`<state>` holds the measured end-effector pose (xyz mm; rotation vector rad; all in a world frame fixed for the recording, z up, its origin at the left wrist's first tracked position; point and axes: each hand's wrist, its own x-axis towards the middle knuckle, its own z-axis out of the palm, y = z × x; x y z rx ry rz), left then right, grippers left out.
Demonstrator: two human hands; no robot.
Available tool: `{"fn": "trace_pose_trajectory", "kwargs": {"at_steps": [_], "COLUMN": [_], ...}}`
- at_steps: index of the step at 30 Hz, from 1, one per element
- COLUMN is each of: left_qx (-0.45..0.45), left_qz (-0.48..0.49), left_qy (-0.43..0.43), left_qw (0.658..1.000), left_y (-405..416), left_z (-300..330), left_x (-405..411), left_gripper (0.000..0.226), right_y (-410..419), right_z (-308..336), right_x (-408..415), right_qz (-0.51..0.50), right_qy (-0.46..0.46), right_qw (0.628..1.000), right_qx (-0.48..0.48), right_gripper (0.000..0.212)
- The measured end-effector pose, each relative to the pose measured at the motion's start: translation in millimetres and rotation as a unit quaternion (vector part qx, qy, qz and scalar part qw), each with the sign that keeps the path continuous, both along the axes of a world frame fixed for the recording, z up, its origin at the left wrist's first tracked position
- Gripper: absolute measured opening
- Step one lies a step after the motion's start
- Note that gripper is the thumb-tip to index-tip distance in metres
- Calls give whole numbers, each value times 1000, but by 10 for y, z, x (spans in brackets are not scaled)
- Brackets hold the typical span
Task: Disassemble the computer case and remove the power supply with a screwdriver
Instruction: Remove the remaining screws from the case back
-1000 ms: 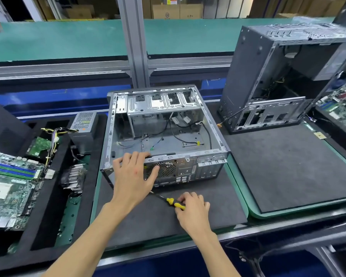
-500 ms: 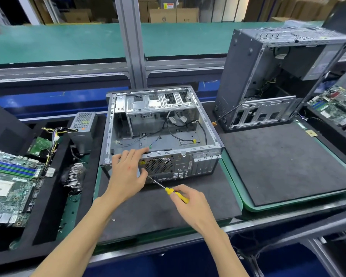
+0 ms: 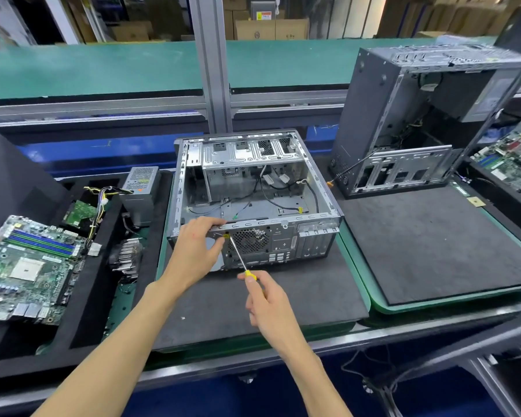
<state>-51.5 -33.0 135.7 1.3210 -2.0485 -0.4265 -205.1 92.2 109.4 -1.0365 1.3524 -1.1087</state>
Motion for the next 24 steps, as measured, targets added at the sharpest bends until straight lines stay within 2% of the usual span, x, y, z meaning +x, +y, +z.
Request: {"fn": "trace_pose_trajectory", "kwargs": {"at_steps": [12, 20, 24], "left_qx": [19, 1, -27], "left_qz": [16, 14, 12], "left_qy": [8, 4, -60], "left_qw": [1000, 1000, 998], "left_y": [-23, -49, -71], "left_z": [2, -41, -54], "left_x": [-9, -10, -35], "left_gripper": [26, 30, 43], "right_y": [-100, -101, -107], "right_z": [118, 136, 138], "right_x": [148, 184, 165], "right_qz": [-16, -22, -17], "right_qy": [-30, -92, -89], "right_qw": [999, 995, 995], "right_qx": [32, 43, 47], "right_gripper": [24, 26, 26]}}
